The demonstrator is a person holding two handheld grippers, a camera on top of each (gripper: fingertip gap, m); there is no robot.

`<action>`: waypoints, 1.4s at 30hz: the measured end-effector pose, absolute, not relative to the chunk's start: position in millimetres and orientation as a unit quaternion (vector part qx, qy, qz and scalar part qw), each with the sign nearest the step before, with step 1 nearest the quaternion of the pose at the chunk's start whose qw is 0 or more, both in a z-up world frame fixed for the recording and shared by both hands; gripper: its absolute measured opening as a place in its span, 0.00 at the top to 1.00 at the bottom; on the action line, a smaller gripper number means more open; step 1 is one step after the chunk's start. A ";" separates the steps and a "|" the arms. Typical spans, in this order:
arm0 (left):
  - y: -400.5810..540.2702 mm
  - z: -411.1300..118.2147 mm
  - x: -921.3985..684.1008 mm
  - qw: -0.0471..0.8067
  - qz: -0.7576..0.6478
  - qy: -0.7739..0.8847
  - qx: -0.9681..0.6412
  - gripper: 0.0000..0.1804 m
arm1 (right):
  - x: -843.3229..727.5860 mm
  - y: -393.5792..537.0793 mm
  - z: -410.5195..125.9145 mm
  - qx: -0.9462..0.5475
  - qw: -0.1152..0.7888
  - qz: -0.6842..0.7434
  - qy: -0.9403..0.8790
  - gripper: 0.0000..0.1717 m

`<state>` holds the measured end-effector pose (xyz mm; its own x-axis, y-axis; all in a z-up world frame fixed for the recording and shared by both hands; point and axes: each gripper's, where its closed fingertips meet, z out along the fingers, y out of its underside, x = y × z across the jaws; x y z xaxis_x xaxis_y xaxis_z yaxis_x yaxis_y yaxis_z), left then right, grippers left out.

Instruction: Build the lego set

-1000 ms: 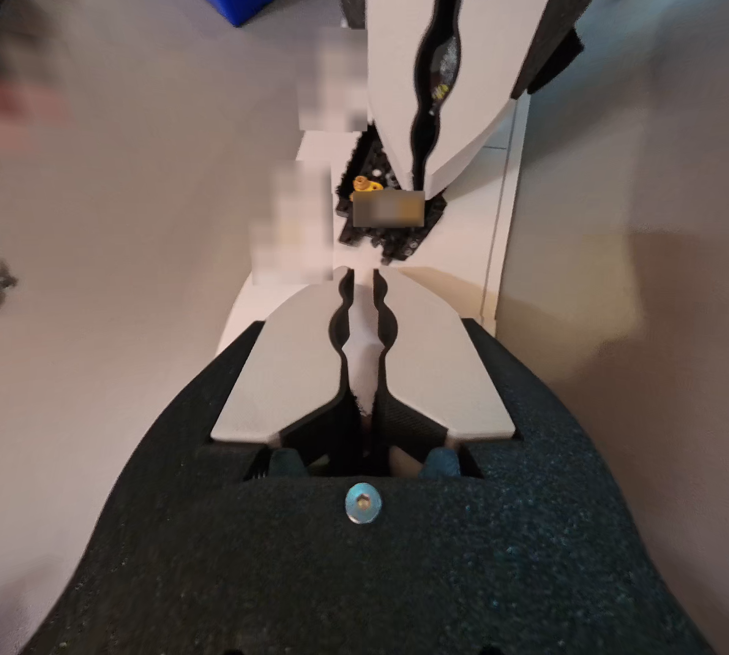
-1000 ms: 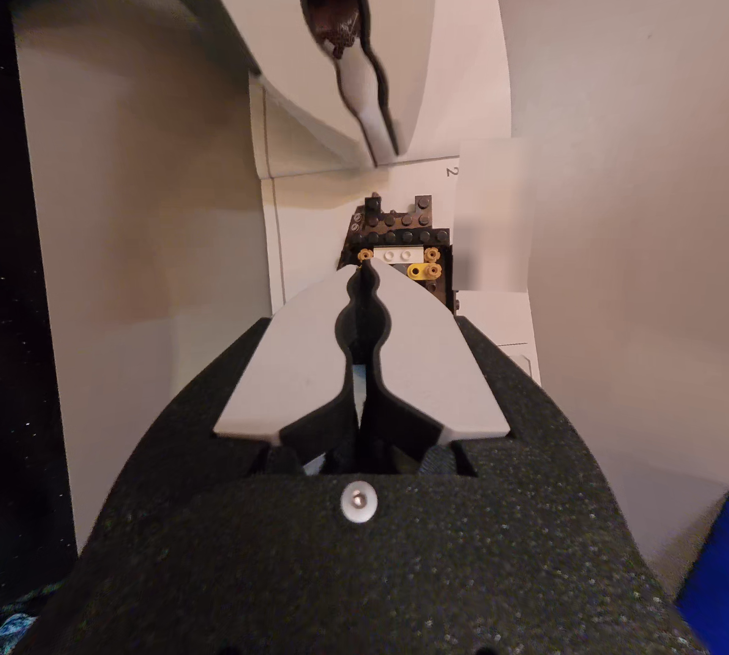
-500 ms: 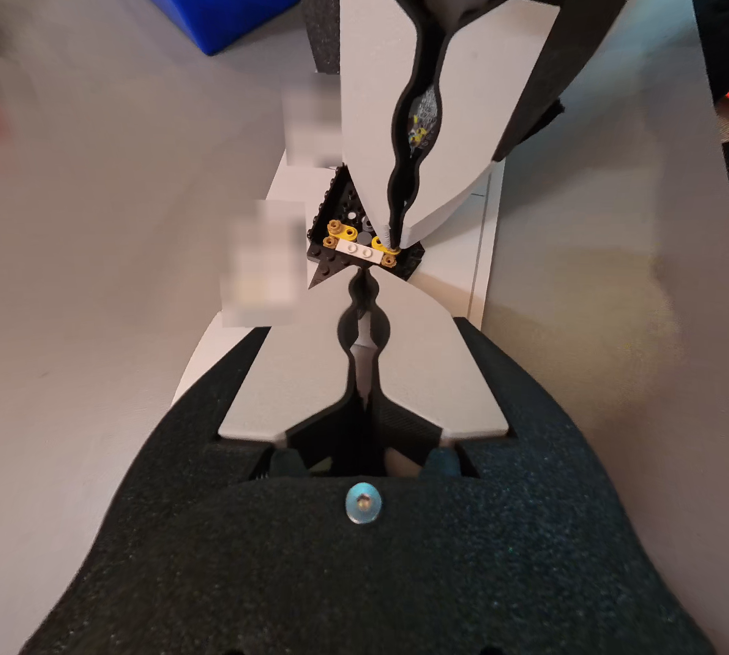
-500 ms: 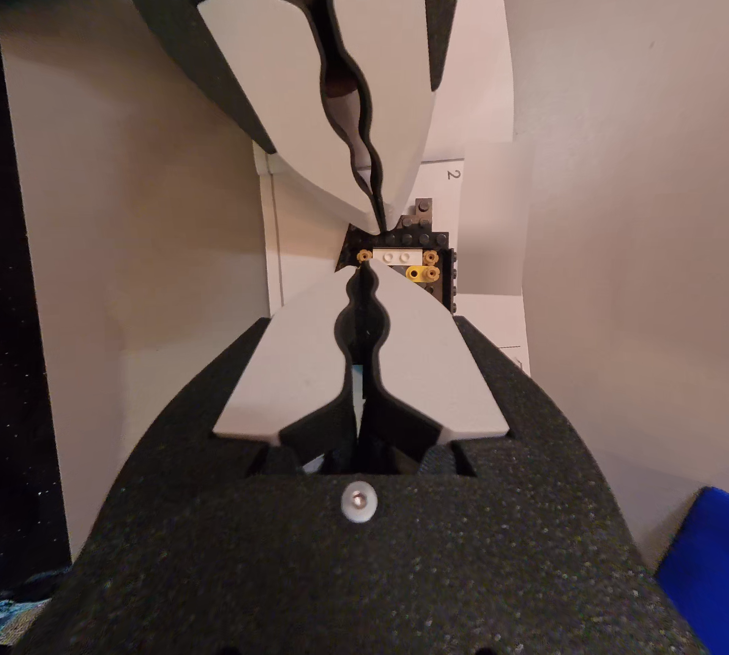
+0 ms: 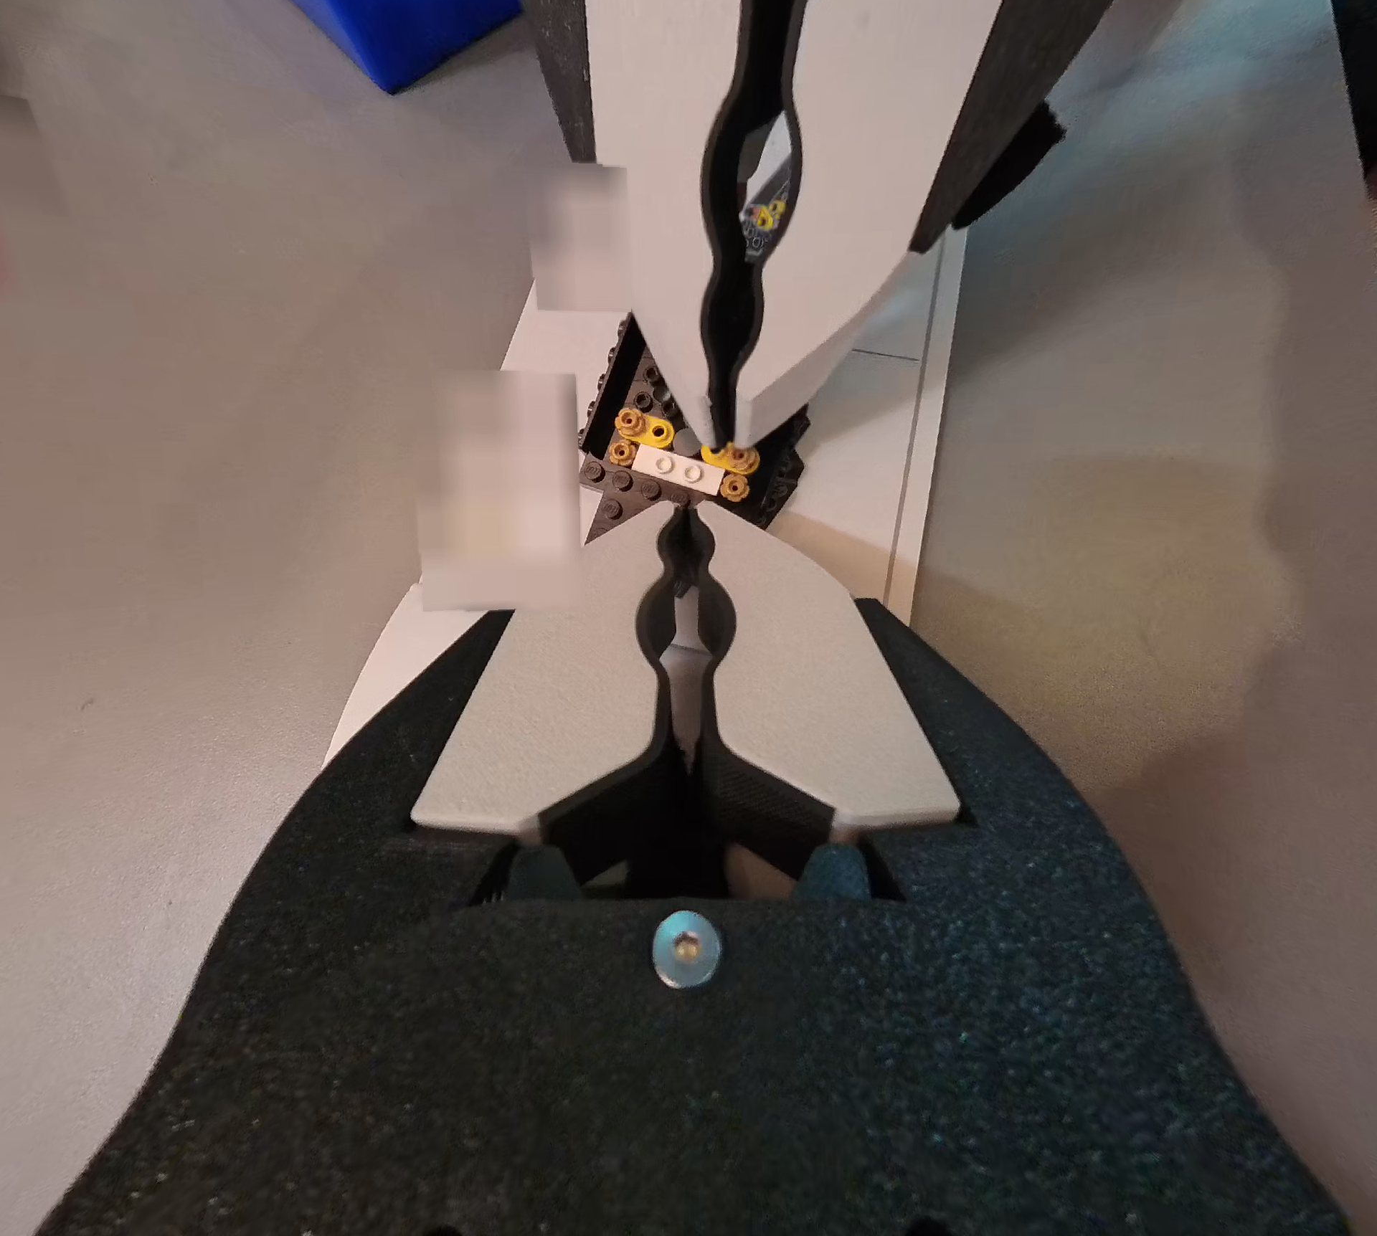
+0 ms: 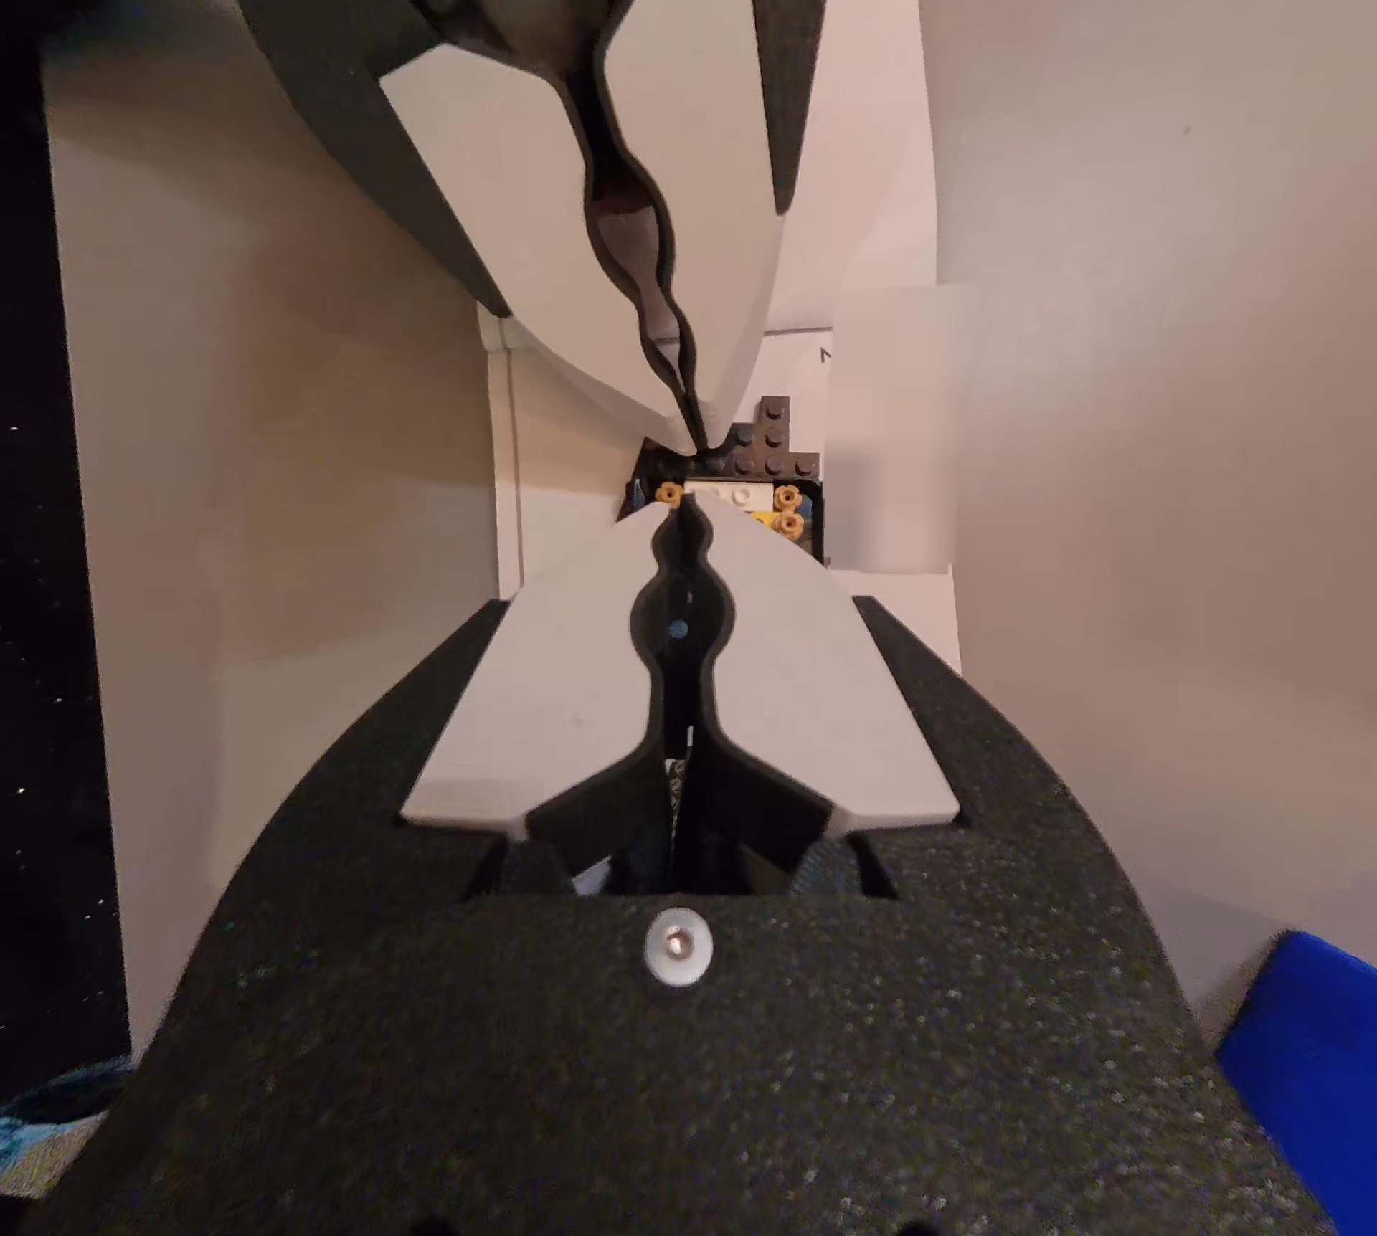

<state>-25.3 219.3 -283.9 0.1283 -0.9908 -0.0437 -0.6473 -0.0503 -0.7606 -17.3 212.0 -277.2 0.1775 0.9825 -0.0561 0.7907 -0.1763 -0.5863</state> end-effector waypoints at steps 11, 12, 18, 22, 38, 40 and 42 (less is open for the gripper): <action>219.1 -283.8 -25.4 0.329 -0.257 0.608 -0.675 1.00 | -10.7 208.4 -283.7 -0.724 0.167 0.163 -0.649 1.00; 219.1 -283.7 -25.4 0.329 -0.257 0.608 -0.675 1.00 | -11.1 211.1 -282.5 -0.724 0.170 0.156 -0.650 1.00; 218.3 -282.5 -24.3 0.331 -0.258 0.608 -0.674 1.00 | -16.0 207.4 -284.9 -0.725 0.146 0.168 -0.652 1.00; 218.4 -282.5 -24.2 0.331 -0.257 0.608 -0.674 1.00 | -15.9 206.1 -285.9 -0.731 0.142 0.172 -0.645 1.00; 219.1 -282.4 -23.2 0.331 -0.262 0.600 -0.679 1.00 | -14.8 205.8 -287.0 -0.751 0.171 0.103 -0.629 0.99; 219.2 -282.4 -23.1 0.329 -0.263 0.599 -0.681 1.00 | -14.7 205.8 -287.1 -0.749 0.179 0.091 -0.631 0.99; 219.2 -282.4 -23.0 0.330 -0.262 0.600 -0.680 1.00 | -14.8 205.9 -287.2 -0.752 0.179 0.090 -0.628 0.99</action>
